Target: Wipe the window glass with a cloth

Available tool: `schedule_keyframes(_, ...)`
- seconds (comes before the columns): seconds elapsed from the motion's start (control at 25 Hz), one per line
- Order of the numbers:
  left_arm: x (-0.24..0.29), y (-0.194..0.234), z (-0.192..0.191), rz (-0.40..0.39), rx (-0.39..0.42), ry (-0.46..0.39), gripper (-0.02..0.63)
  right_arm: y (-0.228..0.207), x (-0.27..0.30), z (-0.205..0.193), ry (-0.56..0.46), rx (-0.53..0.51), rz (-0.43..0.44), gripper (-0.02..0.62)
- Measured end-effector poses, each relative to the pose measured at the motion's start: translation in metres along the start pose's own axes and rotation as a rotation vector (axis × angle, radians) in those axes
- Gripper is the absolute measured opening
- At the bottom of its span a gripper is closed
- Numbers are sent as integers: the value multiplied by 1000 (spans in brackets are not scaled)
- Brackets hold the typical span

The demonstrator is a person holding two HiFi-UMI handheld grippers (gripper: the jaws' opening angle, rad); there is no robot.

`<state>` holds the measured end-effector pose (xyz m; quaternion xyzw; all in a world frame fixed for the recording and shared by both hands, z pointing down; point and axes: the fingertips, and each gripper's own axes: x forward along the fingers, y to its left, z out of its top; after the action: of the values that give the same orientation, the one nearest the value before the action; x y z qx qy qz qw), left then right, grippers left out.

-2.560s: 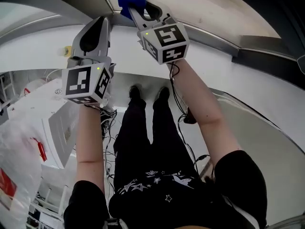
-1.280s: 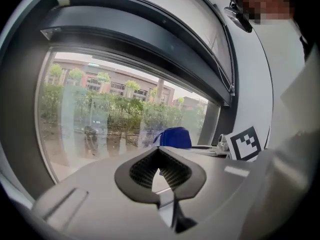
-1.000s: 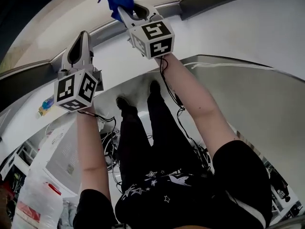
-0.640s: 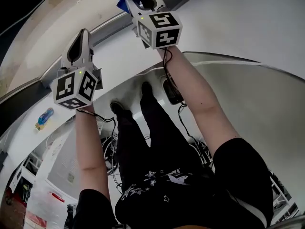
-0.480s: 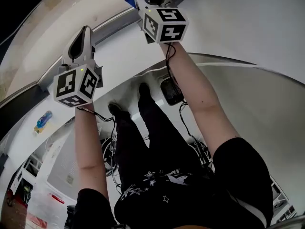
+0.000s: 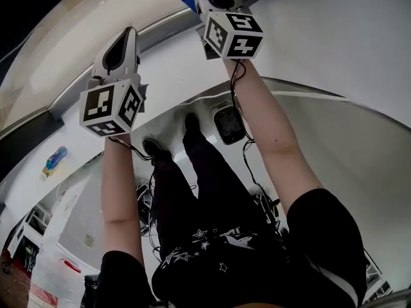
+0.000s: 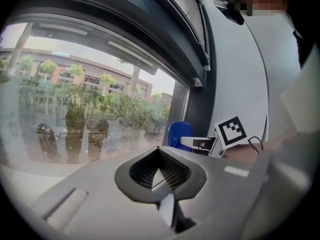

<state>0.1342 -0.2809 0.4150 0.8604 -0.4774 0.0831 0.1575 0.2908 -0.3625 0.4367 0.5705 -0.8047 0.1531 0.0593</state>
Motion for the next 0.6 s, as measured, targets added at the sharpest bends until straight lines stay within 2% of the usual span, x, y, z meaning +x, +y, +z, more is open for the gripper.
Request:
schedule_keyframes(0.28,-66,69,-27,127,-36,9,9,82,-2,-25,39,-37,98,89)
schedule_keyframes(0.6,-175,165,-74,281,-100,11,9,260,13,-78,91,-101,349,89)
